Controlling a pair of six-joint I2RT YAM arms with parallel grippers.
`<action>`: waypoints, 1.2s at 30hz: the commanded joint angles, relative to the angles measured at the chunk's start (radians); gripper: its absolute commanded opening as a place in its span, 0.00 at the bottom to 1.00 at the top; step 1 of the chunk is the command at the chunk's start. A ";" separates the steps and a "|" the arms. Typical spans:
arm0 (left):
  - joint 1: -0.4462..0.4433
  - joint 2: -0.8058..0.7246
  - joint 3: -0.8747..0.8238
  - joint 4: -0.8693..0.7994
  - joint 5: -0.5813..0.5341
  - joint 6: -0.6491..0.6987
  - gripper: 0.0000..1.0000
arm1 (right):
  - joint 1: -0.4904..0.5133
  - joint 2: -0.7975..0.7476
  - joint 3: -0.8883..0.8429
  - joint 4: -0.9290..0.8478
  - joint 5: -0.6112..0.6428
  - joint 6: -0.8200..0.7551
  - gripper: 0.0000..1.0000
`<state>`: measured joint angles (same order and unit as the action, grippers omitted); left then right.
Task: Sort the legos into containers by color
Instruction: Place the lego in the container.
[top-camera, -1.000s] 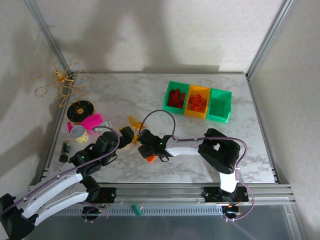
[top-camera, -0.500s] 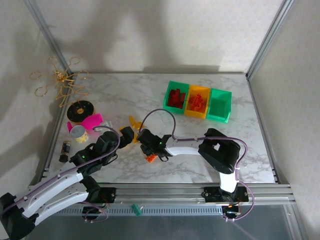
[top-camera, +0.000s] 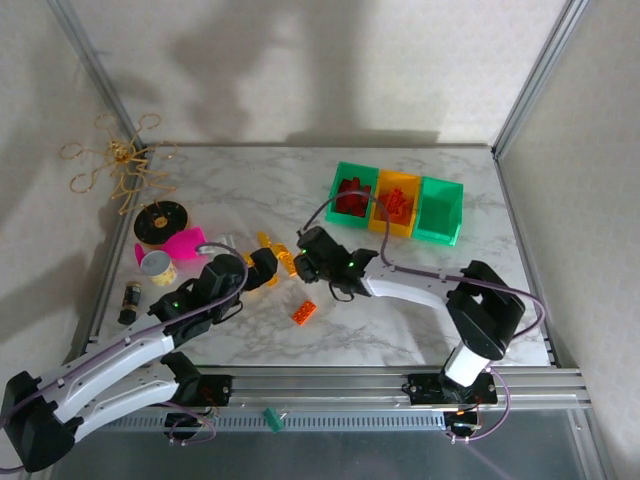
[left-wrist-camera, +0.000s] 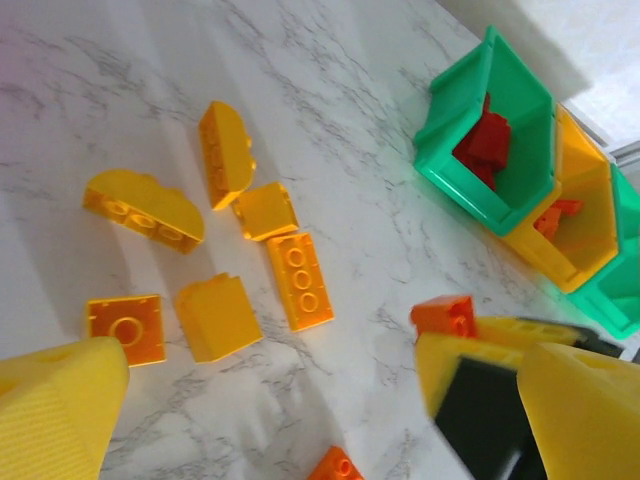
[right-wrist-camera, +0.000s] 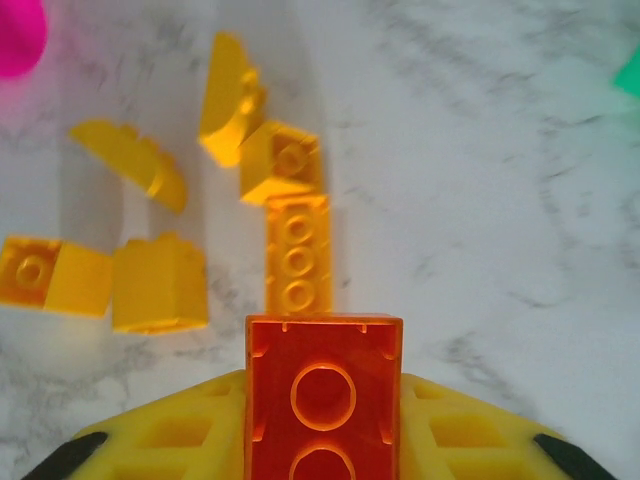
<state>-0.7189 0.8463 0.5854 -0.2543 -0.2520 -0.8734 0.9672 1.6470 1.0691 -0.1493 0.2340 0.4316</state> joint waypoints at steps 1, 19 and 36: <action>0.008 0.049 0.048 0.070 0.056 0.040 1.00 | -0.058 -0.068 -0.028 -0.029 0.009 0.025 0.20; 0.007 0.365 0.220 0.255 0.195 0.121 1.00 | -0.550 0.009 0.125 -0.034 0.041 -0.025 0.20; 0.011 0.470 0.286 0.298 0.233 0.157 1.00 | -0.687 0.264 0.348 -0.053 0.054 -0.083 0.47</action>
<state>-0.7181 1.3071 0.8421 0.0254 -0.0437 -0.7414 0.2749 1.9198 1.3857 -0.1959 0.2810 0.3714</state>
